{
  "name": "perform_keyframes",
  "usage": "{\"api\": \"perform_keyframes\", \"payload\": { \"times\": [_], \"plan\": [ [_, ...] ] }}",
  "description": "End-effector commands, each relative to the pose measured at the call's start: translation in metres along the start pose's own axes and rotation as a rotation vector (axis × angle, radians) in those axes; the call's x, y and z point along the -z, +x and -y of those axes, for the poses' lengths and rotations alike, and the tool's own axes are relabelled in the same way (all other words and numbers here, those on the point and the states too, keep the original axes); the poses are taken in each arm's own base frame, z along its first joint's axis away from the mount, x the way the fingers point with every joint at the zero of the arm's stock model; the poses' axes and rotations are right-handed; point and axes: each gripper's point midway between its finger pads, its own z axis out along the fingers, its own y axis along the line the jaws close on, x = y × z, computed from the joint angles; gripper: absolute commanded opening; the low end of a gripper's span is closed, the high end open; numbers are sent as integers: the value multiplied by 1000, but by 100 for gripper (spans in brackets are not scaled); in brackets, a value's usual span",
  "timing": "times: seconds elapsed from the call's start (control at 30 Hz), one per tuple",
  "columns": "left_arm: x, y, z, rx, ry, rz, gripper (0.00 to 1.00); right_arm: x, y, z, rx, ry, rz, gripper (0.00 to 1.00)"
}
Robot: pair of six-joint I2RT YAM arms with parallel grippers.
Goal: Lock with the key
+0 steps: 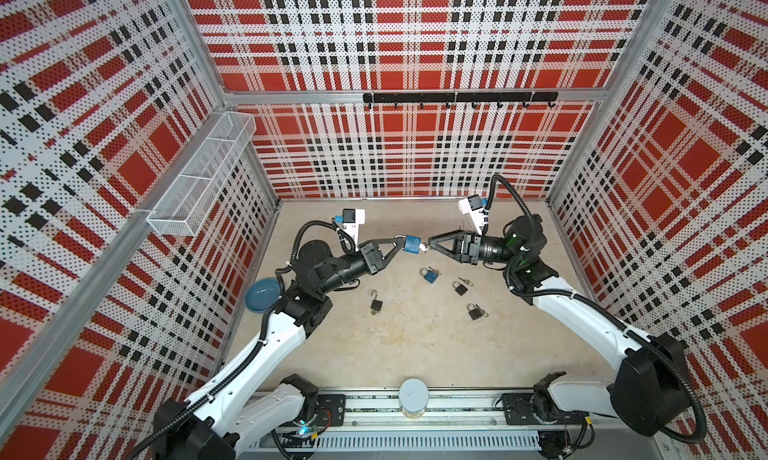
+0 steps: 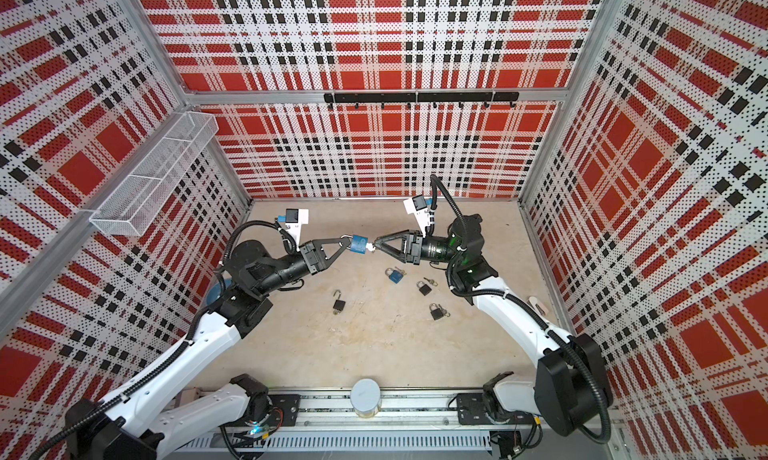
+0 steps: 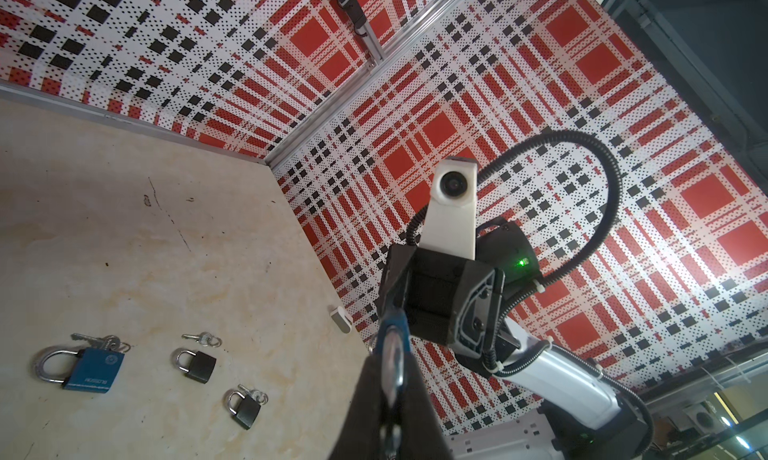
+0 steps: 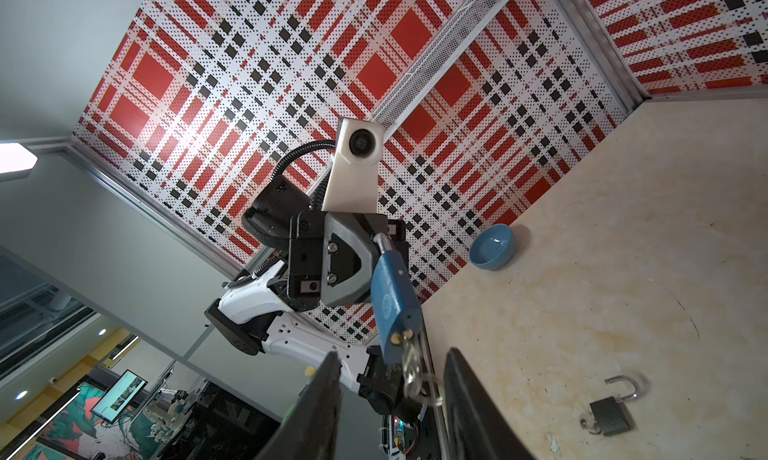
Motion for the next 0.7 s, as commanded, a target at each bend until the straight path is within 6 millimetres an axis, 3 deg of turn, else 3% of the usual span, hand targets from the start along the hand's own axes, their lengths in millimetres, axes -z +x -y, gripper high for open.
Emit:
{"api": "perform_keyframes", "payload": {
  "times": [0.0, 0.13, 0.23, 0.57, 0.67],
  "plan": [
    [-1, -13, 31, -42, 83, 20, 0, -6, -10, -13, 66, -41, 6, 35],
    [-2, -13, 29, -44, 78, 23, 0, -8, -8, -15, 63, -58, 0, 20],
    [-2, -14, 27, -47, 70, 30, 0, -9, -6, -17, 62, -64, -6, 15],
    [0, -21, 27, -56, 59, 61, 0, -7, 0, -18, 48, -64, -10, 15],
    [1, -22, 27, -59, 57, 68, 0, -8, 0, -19, 47, -68, -13, 10]
  ]
}}
